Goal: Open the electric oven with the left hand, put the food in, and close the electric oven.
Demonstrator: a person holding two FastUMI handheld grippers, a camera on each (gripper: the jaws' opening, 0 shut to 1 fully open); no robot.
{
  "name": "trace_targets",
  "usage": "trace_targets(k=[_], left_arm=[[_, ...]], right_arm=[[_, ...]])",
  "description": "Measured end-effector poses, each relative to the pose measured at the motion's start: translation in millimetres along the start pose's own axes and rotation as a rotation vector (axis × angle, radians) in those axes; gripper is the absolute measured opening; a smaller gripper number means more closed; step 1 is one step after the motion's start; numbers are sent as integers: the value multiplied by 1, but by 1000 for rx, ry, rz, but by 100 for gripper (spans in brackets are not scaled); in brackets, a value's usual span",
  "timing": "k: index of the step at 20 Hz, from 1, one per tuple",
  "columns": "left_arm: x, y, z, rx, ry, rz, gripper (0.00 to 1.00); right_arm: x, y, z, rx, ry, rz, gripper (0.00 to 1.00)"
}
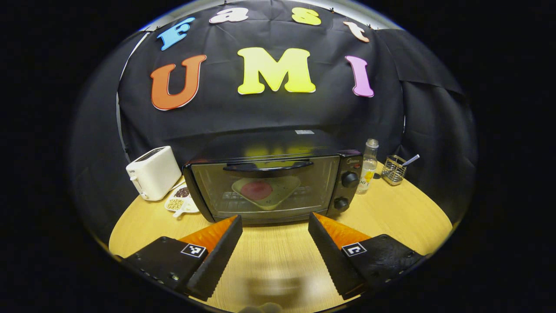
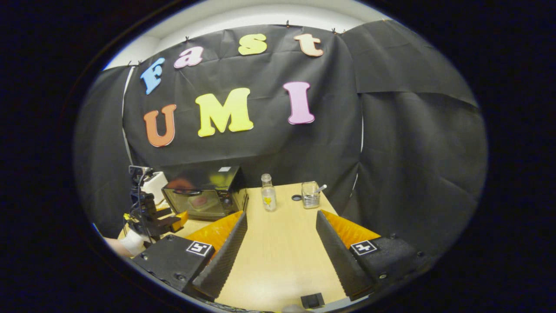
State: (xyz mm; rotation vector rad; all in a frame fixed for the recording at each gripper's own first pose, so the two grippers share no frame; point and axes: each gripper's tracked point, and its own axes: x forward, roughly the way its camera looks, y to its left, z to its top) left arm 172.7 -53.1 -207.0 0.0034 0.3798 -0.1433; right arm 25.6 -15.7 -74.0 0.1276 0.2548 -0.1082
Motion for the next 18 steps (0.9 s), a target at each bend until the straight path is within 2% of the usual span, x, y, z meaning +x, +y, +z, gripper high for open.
trace_targets(k=[4, 8, 9, 10, 13, 14, 15, 17, 18], left_arm=[[-65, 0, 30, -31, -103, -4, 98], [-136, 3, 55, 5, -183, 28, 97], [-156, -8, 67, -5, -192, 31, 89], [-170, -17, 77, -6, -212, 31, 95], [-207, -39, 99, 2, -265, 45, 95], [-218, -47, 103, 1, -287, 56, 95], [-228, -52, 106, -6, -301, 73, 95], [-251, -61, 99, -26, -312, 110, 96], [-261, -62, 96, -24, -318, 136, 97]], right_arm=[[-12, 7, 7, -26, -28, 0, 100], [-22, 8, 22, -13, -91, 5, 100], [-27, 9, 26, -19, -109, 16, 100], [-31, 5, 30, -28, -129, 26, 100], [-46, -11, 33, -42, -157, 71, 100], [-52, -19, 31, -44, -156, 79, 96], [-58, -28, 29, -55, -159, 89, 100], [-70, -43, 25, -82, -173, 100, 100], [-75, -44, 22, -87, -171, 126, 96]])
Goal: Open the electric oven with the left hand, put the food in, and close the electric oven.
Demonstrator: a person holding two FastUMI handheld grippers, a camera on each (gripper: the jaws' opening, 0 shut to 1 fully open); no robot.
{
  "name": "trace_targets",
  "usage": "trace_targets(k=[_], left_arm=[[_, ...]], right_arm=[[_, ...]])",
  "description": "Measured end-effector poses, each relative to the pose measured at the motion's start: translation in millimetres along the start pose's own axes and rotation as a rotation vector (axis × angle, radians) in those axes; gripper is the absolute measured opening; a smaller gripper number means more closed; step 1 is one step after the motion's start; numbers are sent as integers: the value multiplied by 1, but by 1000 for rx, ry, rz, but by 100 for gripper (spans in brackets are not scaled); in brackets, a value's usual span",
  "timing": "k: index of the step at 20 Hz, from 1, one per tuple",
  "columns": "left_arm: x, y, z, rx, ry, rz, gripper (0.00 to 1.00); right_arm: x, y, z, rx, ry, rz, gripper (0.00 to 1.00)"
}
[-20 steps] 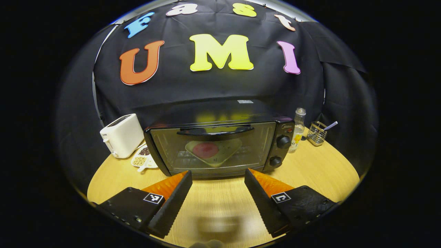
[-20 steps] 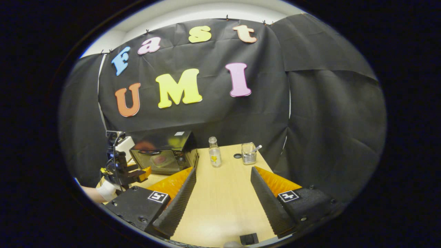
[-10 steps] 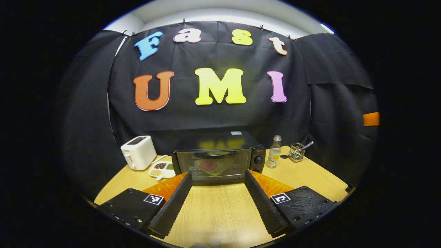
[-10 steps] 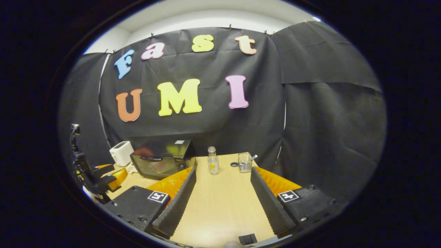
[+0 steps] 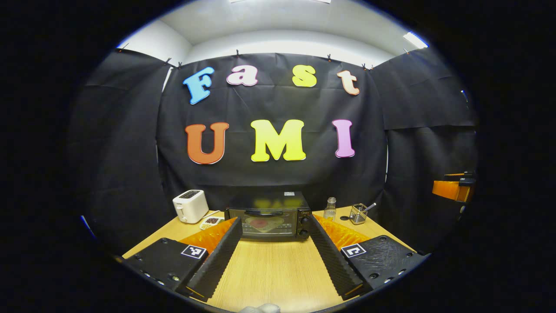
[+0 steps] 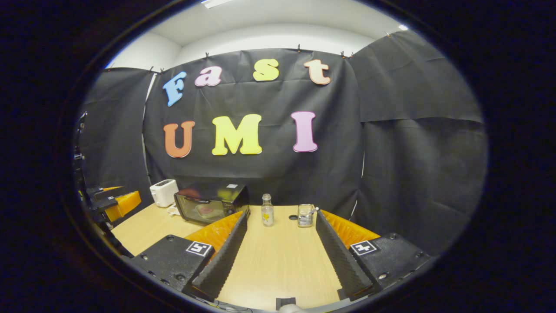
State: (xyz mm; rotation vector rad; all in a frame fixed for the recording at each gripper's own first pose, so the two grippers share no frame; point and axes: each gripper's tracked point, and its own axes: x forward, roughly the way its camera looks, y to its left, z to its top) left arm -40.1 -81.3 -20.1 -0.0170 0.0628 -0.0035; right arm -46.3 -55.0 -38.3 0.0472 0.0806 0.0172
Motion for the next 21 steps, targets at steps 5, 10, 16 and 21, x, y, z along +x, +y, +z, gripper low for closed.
trace_targets(k=[5, 10, 16, 21], left_arm=[[-45, 9, -3, -24, 10, 102, 97], [-66, 38, 16, -20, -22, 135, 97], [-79, 73, 34, -67, -56, 114, 97], [-76, 87, 34, -55, -50, 60, 84]], right_arm=[[-10, 20, -13, -34, 21, 119, 100], [-18, 58, 1, -17, 13, 177, 96], [-29, 87, 28, -30, -42, 129, 100], [-38, 96, 36, -8, -67, 62, 100]])
